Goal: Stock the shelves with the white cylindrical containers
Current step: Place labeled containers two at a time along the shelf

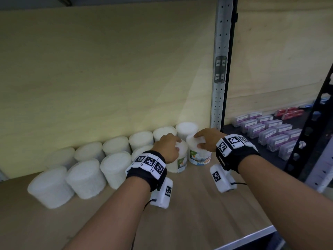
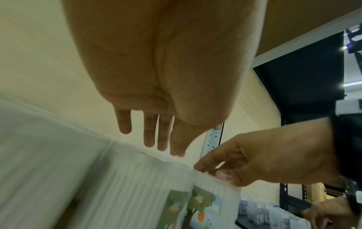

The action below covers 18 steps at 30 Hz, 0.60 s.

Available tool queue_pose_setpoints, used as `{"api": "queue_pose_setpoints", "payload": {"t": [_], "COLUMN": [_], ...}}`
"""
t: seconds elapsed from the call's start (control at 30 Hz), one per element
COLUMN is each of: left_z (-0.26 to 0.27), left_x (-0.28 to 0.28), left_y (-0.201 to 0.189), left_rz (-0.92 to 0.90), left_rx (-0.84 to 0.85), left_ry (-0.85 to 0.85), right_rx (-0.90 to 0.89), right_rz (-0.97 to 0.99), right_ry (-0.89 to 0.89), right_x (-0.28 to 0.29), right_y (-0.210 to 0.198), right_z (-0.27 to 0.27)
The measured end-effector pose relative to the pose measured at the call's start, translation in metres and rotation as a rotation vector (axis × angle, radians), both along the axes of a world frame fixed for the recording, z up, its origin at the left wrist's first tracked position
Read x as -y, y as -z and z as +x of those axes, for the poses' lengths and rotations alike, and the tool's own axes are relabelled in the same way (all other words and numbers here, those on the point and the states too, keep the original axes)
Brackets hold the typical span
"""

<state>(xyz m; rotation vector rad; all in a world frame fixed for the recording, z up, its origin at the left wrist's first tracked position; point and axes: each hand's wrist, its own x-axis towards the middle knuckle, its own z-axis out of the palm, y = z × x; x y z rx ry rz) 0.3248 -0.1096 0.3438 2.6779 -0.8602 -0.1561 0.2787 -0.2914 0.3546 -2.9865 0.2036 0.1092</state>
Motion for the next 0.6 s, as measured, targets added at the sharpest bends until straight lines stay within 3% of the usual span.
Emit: {"api": "queue_pose_setpoints", "payload": {"t": [0.2, 0.43, 0.6], "left_z": [-0.010, -0.009, -0.002], "left_x": [0.005, 0.005, -0.002], "left_y": [0.010, 0.016, 0.007], "left_rz": [-0.049, -0.006, 0.035], "left_rx": [0.174, 0.151, -0.006], "left_ry": [-0.189, -0.174, -0.053], "right_rx": [-0.014, -0.018, -0.018], "right_rz": [-0.002, -0.003, -0.007], "right_ry": [0.001, -0.012, -0.012], "right_x": [-0.001, 0.001, 0.002], "right_y": [0.000, 0.000, 0.001], "right_z": [0.002, 0.003, 0.003]}}
